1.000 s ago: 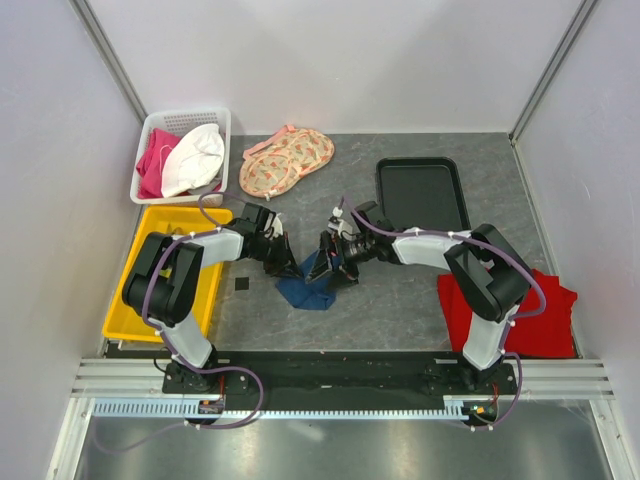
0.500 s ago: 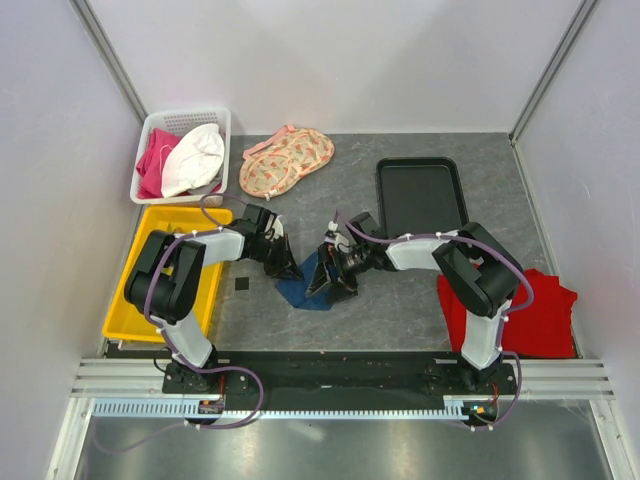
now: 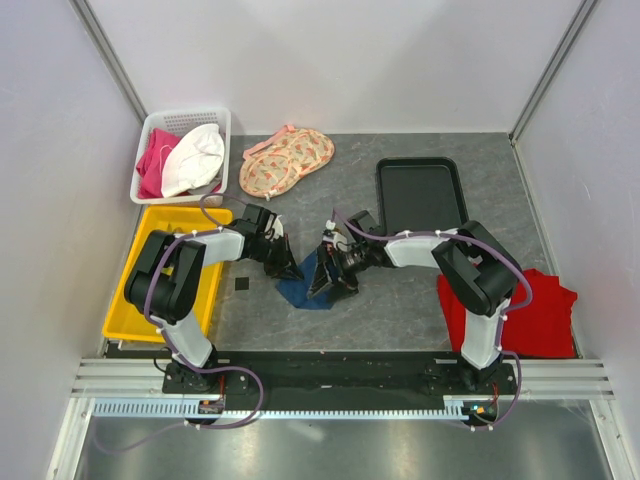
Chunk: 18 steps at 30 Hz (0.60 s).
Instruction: Place the utensils on the paper napkin and roll it up
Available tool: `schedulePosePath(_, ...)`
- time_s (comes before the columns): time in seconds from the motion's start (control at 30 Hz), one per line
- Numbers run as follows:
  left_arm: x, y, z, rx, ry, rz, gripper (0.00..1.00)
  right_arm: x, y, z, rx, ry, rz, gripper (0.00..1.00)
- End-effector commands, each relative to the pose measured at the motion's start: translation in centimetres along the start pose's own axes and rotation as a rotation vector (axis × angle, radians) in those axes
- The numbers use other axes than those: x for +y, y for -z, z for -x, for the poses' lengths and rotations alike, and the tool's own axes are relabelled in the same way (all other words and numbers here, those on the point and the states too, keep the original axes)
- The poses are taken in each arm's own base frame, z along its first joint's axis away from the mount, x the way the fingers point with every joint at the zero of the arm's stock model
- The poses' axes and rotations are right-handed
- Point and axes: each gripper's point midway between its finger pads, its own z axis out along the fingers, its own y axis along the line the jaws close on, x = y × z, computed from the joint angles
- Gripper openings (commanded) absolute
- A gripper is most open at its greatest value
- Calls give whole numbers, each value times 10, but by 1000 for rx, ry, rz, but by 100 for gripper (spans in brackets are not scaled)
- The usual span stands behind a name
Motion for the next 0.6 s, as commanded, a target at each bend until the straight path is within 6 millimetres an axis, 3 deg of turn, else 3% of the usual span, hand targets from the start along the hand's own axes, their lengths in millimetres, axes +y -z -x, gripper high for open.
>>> schedulePosePath(0.0, 1, -1, 8, -20, -25, 3, 2, 22, 19, 25, -85, 101, -12, 91)
schedulePosePath(0.1, 2, -2, 8, -18, -17, 3, 2, 44, 32, 49, -161, 154, -6, 90)
schedulePosePath(0.2, 3, -2, 6, -15, -15, 1, 2, 49, 38, 76, -239, 179, -68, 88)
schedulePosePath(0.37, 4, -2, 5, -17, -15, 2, 2, 20, 38, 108, -324, 181, -252, 87)
schedulePosePath(0.57, 4, -2, 4, -15, -12, 2, 2, 18, 33, 127, -363, 218, -347, 86)
